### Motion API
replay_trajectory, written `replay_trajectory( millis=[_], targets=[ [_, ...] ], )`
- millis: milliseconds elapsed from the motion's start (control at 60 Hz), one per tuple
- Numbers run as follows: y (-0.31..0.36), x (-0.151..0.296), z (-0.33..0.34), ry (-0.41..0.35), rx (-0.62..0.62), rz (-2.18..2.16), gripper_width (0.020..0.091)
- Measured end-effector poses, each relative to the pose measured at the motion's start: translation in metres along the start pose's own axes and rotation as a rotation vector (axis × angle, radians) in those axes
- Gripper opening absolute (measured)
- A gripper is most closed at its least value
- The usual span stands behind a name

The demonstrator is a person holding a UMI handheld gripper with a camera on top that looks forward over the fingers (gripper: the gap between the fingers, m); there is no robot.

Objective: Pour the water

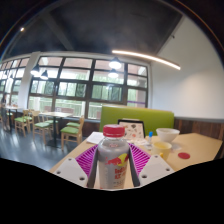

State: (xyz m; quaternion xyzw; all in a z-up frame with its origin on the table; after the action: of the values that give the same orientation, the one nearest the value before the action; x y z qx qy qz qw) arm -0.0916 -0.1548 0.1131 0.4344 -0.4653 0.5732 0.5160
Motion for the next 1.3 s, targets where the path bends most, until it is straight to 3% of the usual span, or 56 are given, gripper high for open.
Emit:
replay_trajectory(
  millis=[100, 300, 383, 483, 600, 850, 1017, 1100, 1300],
  targets=[
    [-0.008, -0.003, -0.012, -0.049, -0.048, 0.015, 0.0499],
    [-0.018, -0.002, -0.019, 0.0, 0.03, -0.059, 0.0398],
    [0.005, 0.001, -0.005, 0.0, 0.058, -0.047, 0.0397],
    [-0.018, -0.003, -0.026, 0.002, 0.101, -0.042, 0.0395],
    [-0.018, 0.009, -0.034, 0.052, 0.156, -0.132, 0.0395],
    [-0.097, 0.056, -0.079, 0.013, 0.301, -0.95, 0.0395],
    [-0.154, 0.049, -0.105, -0.045, 0.376, -1.603, 0.0399],
    [-0.168, 0.04, -0.115, -0.031, 0.442, -1.872, 0.0399],
    [-0.181, 0.041, -0.105, -0.096, 0.481, -2.245, 0.0402]
  ],
)
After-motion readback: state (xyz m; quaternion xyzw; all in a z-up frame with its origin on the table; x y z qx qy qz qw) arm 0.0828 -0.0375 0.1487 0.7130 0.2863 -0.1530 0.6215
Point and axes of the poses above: the point between the fingertips, and its own axes, seen from behind it with the camera up: y to the left, x up, z backward, against the way the camera looks, the point moved 5 cm from there along z, backward, against the way the camera looks, and after that the axes turned 11 degrees about y, right-handed, at the moved point
